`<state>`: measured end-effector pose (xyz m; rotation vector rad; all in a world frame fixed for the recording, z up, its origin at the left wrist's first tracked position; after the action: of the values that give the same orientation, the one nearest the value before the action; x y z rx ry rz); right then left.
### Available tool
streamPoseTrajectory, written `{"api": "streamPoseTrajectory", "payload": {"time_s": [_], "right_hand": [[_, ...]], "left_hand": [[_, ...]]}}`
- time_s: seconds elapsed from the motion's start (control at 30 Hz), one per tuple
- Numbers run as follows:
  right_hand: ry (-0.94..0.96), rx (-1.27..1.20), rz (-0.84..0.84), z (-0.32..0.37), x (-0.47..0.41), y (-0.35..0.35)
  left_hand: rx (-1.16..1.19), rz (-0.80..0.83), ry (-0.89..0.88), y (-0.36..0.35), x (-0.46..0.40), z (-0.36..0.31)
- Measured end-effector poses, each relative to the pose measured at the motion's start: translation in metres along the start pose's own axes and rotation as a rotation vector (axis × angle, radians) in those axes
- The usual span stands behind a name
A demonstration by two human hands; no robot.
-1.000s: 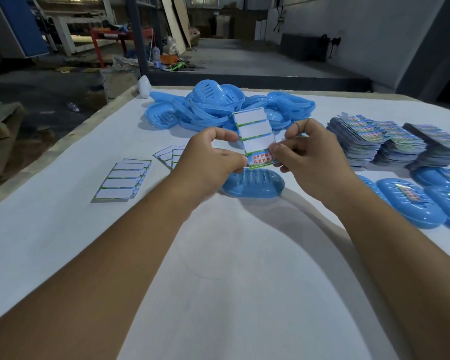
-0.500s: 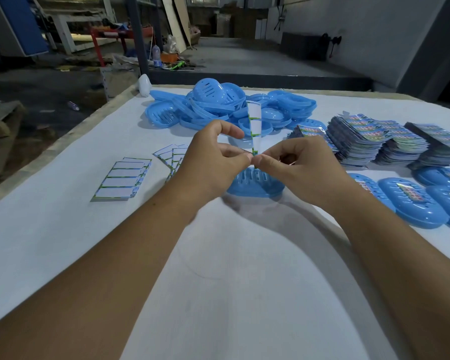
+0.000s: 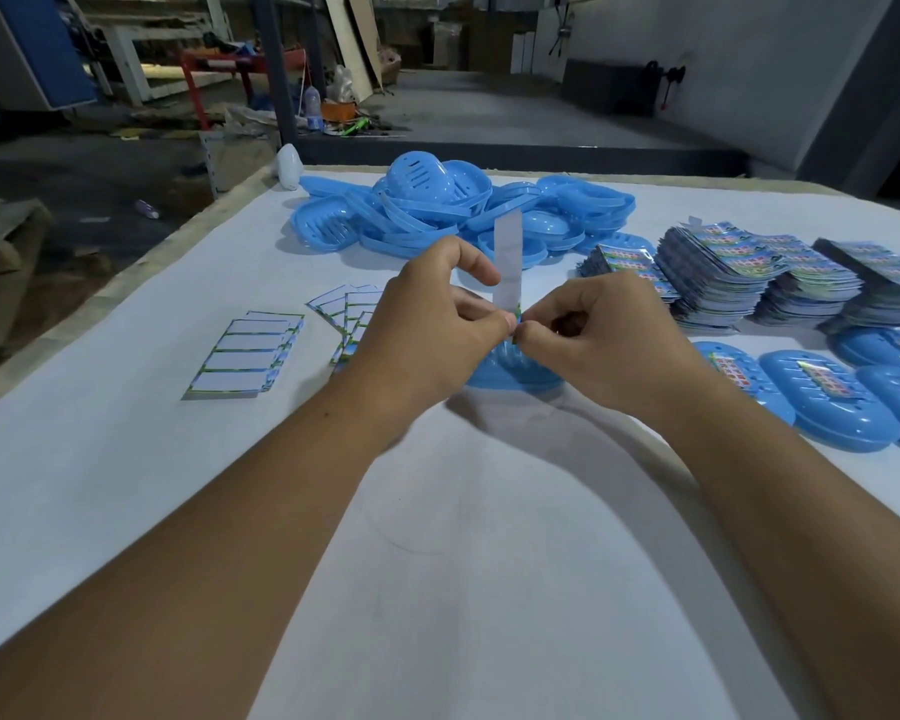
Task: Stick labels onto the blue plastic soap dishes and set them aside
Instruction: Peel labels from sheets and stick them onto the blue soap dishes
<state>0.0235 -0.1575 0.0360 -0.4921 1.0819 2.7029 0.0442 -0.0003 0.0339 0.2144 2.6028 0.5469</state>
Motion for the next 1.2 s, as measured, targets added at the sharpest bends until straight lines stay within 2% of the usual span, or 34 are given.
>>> {"api": "streamPoseTrajectory", "payload": {"time_s": [0.63, 1.2], "right_hand": [[-0.108, -0.007, -0.063, -0.0024, 0.0011, -0.0004], [-0.15, -0.002, -0.036, -0.0037, 0.0025, -0.0021]], "left_hand": [[-0.098, -0.052, -0.044, 0.0001, -0.0022, -0.0041], [-0.08, -0.039, -0.028, -0.0011, -0.0019, -0.0038]]}}
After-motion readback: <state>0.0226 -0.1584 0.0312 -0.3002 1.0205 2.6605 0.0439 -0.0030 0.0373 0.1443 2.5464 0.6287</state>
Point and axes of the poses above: each hand's wrist, its own x-axis away from the middle knuckle, its own y-axis out of the back of the hand, z = x × y, the point moved 8 cm from there along -x, towards the middle knuckle, and after that the axes turned 5 degrees about -y, right-handed, at the moved point
